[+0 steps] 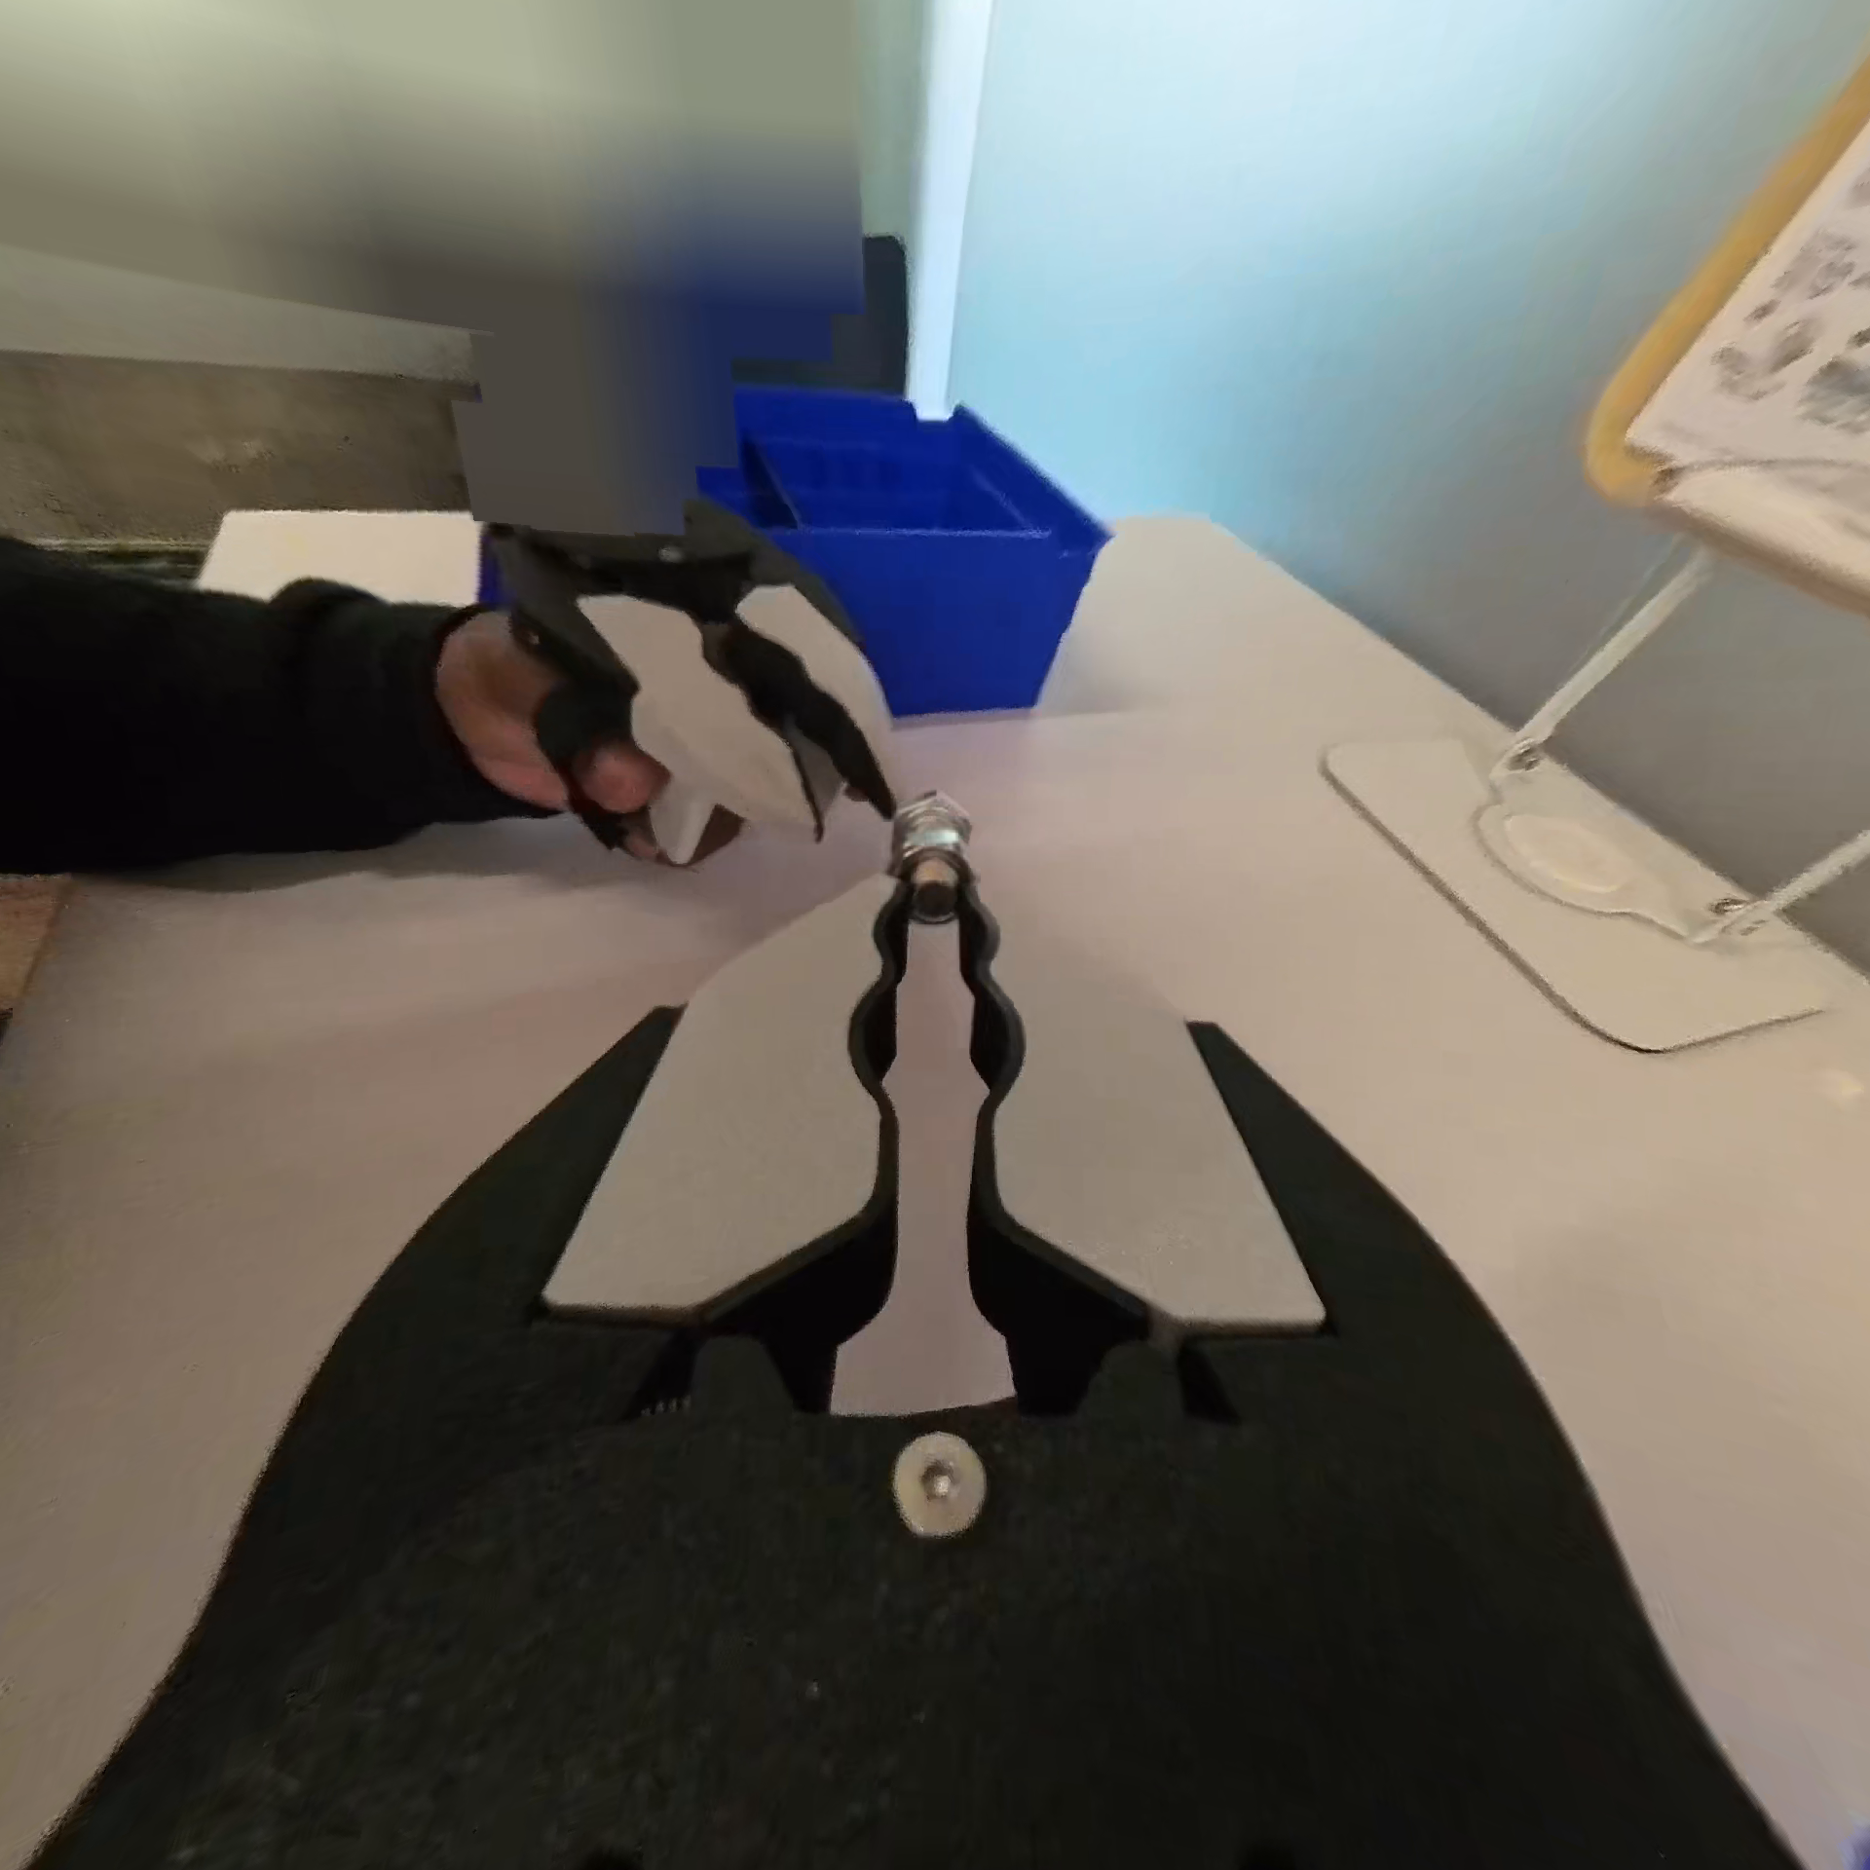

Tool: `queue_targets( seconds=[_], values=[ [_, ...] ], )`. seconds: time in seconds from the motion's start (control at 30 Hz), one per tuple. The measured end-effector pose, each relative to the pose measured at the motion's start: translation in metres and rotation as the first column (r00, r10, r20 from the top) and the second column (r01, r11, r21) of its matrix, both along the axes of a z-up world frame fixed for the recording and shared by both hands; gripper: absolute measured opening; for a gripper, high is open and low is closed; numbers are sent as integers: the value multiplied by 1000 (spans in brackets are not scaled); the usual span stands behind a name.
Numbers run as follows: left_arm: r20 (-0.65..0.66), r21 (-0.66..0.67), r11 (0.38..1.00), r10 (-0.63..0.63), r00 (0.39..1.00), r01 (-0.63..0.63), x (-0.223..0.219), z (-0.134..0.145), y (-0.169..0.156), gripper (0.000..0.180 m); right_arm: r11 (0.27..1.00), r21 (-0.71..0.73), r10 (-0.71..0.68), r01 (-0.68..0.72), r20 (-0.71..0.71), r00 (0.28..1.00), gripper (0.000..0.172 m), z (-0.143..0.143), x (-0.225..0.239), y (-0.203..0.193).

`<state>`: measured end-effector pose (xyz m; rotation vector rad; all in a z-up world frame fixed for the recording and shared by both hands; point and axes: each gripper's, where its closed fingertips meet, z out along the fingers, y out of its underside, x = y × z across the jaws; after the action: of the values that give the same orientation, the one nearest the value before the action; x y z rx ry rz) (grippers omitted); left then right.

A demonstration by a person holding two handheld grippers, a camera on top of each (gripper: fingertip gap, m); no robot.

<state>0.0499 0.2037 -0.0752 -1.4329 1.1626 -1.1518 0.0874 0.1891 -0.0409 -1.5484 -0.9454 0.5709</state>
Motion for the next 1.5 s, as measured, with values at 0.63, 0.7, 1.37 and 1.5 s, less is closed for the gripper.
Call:
queue_targets(
  seconds=[0.63, 0.7, 1.37, 1.5],
  values=[
    [-65, 72, 997, -18, 998, 22, 11, -6, -15, 16, 720, -90, -564, 688, 501, 656, 9, -49, 317, 38],
    [-62, 78, 997, -13, 998, 18, 10, -5, -15, 15, 686, -81, -548, 723, 596, 587, 10, -68, 330, 49],
    [-16, 97, 995, -21, 1000, 23, 6, 10, -19, 13, 608, -159, -632, 778, 496, 595, 39, -61, 343, 44],
    [14, 123, 992, -5, 1000, 3, 5, 16, -17, 13, 757, 13, -652, 653, 79, 754, 49, 37, 292, 33]
  ],
)
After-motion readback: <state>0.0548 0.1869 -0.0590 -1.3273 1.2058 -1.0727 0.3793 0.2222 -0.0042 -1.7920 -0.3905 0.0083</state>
